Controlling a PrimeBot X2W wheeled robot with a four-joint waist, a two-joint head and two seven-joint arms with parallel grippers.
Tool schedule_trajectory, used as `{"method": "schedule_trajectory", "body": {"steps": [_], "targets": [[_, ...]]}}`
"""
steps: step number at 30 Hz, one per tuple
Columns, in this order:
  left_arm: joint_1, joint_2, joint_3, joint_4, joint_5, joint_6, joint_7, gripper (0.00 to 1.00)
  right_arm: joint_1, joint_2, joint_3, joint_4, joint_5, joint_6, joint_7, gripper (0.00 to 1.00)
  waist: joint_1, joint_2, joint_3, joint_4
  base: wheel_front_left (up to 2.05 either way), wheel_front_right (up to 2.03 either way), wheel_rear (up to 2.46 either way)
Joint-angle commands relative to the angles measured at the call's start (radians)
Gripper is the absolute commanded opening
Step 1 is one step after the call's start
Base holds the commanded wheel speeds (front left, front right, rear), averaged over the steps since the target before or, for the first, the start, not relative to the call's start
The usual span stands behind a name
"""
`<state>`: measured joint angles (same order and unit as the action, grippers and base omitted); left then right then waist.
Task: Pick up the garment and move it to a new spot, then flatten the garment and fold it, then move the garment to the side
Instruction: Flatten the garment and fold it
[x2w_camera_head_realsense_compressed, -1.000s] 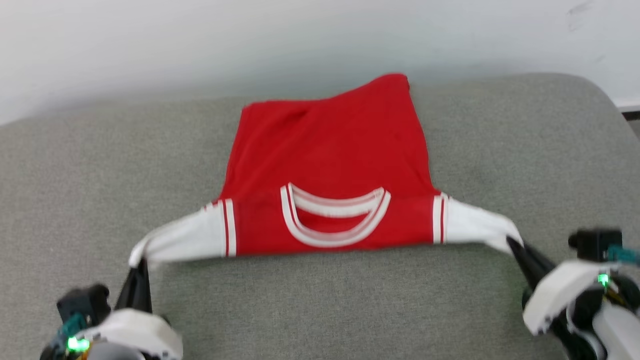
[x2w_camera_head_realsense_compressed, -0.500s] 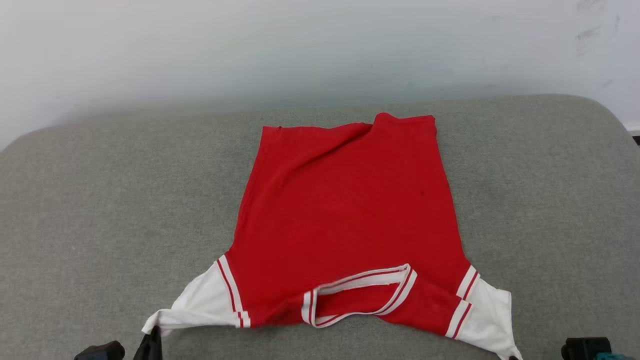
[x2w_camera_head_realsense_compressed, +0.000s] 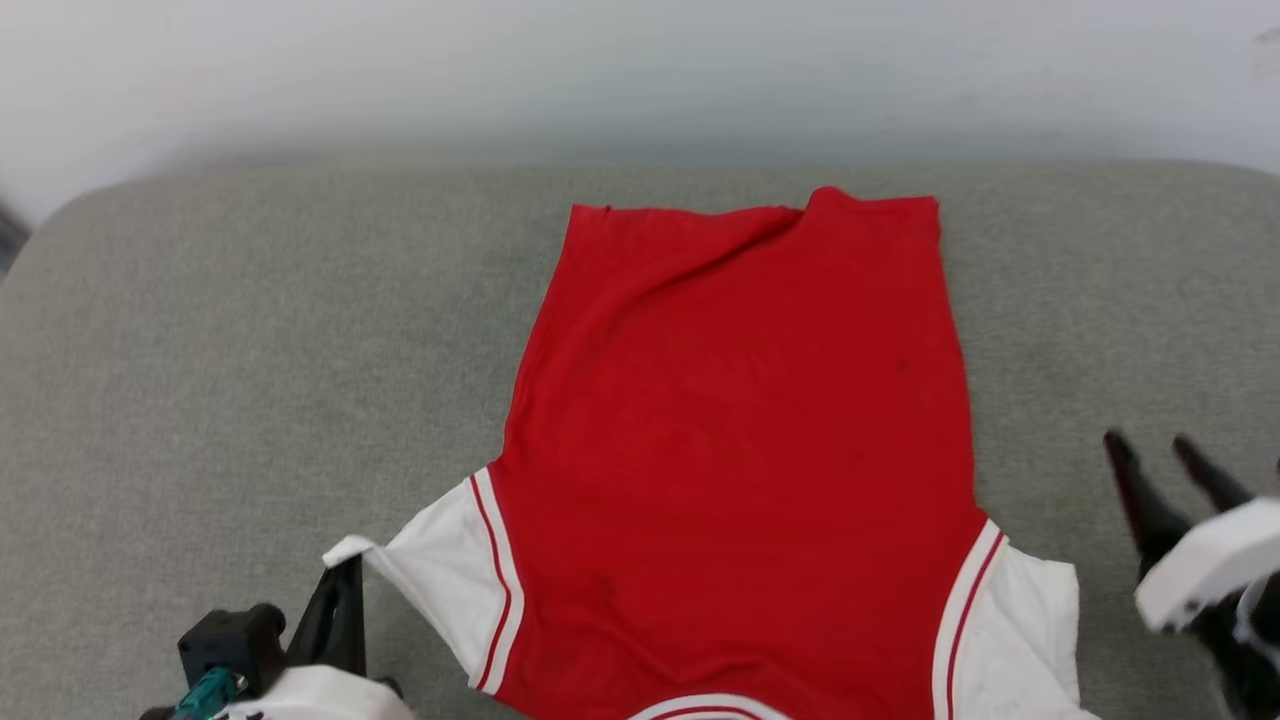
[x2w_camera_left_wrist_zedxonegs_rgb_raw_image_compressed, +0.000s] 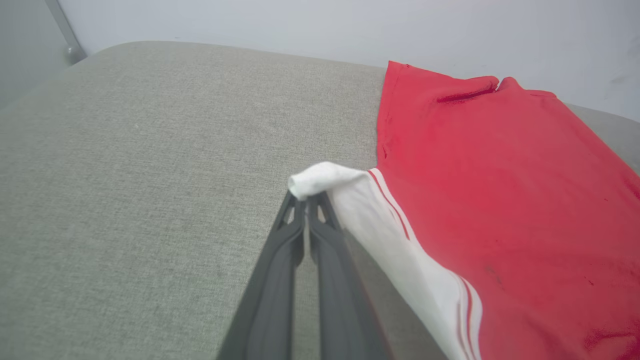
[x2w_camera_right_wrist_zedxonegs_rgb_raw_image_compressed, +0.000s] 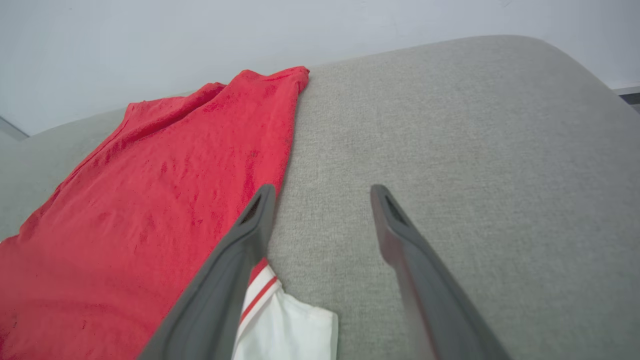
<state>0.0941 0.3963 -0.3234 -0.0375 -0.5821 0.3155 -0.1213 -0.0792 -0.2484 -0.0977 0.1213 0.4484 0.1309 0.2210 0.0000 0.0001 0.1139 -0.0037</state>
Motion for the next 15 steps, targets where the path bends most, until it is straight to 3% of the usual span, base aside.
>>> {"method": "schedule_trajectory", "body": {"steps": [1,7,15], "targets": [[-0.032,-0.003,-0.005,-0.015,0.013,-0.003,-0.009,0.0,-0.088,-0.014,-0.019,0.049,0.005,0.0,0.004,1.0,0.0,-0.0001,0.047,0.031,0.0,0.0,0.0],[-0.14,-0.025,-0.048,-0.05,0.058,-0.025,-0.032,0.0,-0.44,-0.085,-0.045,0.289,0.011,0.0,0.07,1.0,0.0,-0.0001,0.183,0.119,0.0,0.0,0.0],[-0.257,-0.062,-0.095,-0.068,0.096,-0.058,-0.061,0.0,-0.761,-0.174,-0.042,0.503,-0.01,0.0,0.27,1.0,0.0,-0.0001,0.323,0.222,0.0,0.0,0.0]]}}
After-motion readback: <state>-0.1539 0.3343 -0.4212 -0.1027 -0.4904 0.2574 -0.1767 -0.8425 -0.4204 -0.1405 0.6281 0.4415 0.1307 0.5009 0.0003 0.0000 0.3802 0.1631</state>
